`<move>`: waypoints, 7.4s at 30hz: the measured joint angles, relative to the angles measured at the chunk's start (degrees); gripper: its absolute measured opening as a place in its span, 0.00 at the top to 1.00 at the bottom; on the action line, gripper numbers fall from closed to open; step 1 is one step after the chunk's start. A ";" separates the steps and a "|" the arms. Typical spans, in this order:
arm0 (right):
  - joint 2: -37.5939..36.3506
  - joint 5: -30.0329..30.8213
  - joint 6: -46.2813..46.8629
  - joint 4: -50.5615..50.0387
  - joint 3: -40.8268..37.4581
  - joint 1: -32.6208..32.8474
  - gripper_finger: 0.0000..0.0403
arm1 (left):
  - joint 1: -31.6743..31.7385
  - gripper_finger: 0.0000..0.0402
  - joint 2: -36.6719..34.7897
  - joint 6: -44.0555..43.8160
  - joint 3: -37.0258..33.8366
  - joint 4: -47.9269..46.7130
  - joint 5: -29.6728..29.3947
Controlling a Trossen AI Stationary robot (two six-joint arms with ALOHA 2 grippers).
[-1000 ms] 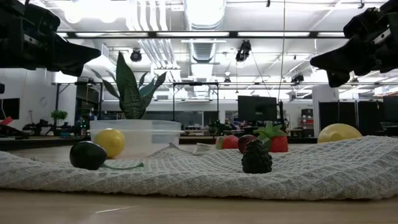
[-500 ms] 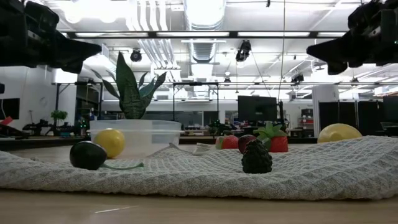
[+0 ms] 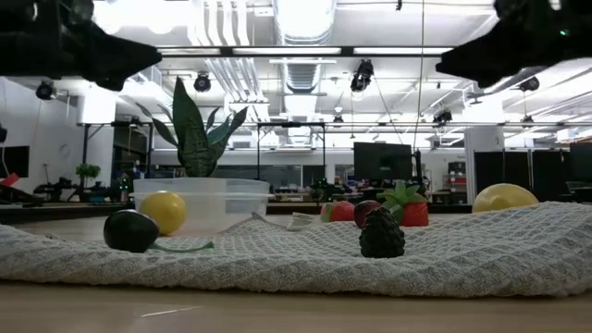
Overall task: Pick and placing Produce into tupperware
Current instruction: Put the pink peach into the container, then put the right yellow lemon into the container
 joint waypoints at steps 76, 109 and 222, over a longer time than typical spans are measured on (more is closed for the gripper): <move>85.28 -2.57 8.67 1.64 38.35 -16.44 0.42 | -0.02 0.61 7.63 1.53 0.63 5.58 0.91; 85.30 -2.70 8.17 2.65 38.22 -16.44 0.74 | -0.02 0.61 7.63 1.52 0.61 5.60 0.87; 85.13 -9.37 -0.92 -12.25 63.83 -5.01 0.59 | 0.00 0.61 7.24 1.60 -0.09 6.67 0.86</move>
